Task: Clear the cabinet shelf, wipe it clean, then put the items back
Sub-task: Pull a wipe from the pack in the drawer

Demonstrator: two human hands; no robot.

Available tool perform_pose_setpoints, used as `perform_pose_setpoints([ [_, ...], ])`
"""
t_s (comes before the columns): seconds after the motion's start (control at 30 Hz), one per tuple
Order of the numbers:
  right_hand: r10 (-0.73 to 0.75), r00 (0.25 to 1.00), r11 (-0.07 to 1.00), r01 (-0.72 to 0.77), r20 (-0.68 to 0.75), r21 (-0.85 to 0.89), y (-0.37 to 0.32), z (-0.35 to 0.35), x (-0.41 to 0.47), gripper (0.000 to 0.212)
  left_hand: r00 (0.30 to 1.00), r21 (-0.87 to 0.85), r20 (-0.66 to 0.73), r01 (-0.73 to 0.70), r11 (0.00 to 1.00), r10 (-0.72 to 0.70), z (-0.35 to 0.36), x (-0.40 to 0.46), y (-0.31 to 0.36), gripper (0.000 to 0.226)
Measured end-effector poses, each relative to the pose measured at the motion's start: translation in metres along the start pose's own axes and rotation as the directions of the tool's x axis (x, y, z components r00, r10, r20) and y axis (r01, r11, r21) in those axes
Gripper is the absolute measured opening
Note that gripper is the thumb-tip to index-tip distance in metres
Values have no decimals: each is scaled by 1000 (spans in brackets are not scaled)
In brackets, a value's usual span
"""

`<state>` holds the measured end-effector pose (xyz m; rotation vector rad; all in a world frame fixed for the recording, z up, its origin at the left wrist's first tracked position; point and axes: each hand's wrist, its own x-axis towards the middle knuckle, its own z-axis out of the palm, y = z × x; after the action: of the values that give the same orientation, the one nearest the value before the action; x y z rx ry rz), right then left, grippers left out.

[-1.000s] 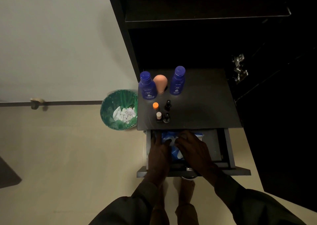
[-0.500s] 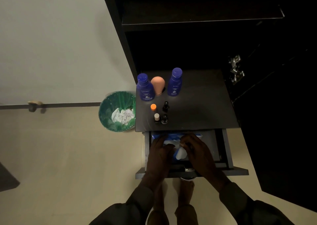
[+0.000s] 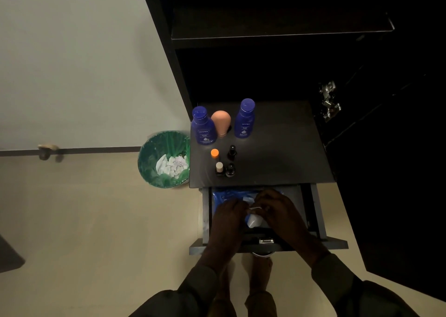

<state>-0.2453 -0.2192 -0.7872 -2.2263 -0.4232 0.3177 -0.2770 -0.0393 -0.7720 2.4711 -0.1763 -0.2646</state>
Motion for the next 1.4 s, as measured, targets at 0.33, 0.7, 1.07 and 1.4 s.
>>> perform_pose_setpoints([
  [0.33,148,984,979,-131,-99,159,-3,-10,-9,23,996,166,84,20,986,-34,-10,4,-10,27],
  [0.7,259,935,878,-124,-241,463,-4,3,-7,28,989,-167,71,137,976,-126,-12,12,3,18],
  [1.07,353,905,861,-214,-239,462,-12,10,-3,24,971,-229,205,168,959,-121,-12,10,-8,14],
  [1.4,290,925,937,-223,-245,267,-12,11,7,14,959,-356,192,267,896,-209,-13,23,6,21],
])
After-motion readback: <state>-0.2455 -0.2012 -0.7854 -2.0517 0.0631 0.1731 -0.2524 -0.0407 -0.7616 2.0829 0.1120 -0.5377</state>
